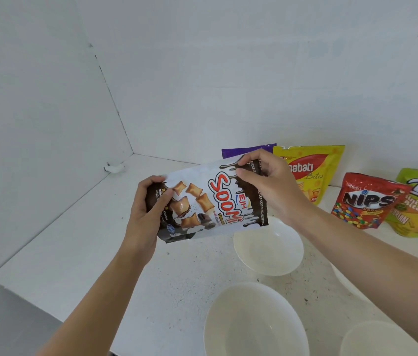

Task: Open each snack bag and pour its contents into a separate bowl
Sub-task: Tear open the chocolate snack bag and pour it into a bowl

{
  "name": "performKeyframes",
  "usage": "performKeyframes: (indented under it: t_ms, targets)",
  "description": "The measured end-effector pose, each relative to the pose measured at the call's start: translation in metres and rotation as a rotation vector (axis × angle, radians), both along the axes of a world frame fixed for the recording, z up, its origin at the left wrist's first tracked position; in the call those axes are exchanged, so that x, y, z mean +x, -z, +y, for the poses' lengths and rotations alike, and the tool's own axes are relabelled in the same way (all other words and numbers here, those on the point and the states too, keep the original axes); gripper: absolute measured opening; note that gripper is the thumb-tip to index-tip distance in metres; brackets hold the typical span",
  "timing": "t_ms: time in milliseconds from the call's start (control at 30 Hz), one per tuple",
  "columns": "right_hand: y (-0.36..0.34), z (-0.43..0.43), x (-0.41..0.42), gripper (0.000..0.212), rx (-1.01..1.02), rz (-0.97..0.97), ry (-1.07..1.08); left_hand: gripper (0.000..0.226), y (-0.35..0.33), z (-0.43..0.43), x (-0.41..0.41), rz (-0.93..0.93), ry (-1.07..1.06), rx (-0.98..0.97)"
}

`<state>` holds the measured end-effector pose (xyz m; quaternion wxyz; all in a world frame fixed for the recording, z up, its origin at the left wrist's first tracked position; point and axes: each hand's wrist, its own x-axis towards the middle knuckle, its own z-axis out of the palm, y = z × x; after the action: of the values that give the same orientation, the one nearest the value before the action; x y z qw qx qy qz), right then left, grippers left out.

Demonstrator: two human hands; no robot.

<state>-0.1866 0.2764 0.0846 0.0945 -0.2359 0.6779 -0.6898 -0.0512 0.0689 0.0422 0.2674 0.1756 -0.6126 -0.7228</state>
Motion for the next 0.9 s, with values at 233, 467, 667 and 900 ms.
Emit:
performKeyframes:
  t_ms: [233, 467, 667, 900]
  targets:
    - [0.015, 0.008, 0.001, 0.013, -0.021, -0.088, 0.036, 0.025, -0.006, 0.000, -0.002, -0.023, -0.028, -0.166]
    - [0.035, 0.015, 0.005, 0.018, -0.031, -0.143, 0.067, 0.024, -0.014, 0.005, -0.001, -0.056, -0.021, -0.340]
    - [0.041, 0.018, 0.007, 0.015, -0.037, -0.179, 0.084, 0.023, -0.017, 0.009, -0.003, -0.089, -0.019, -0.377]
    - [0.046, 0.022, 0.009, 0.015, -0.038, -0.205, 0.083, 0.023, -0.018, 0.012, -0.002, -0.123, 0.003, -0.371]
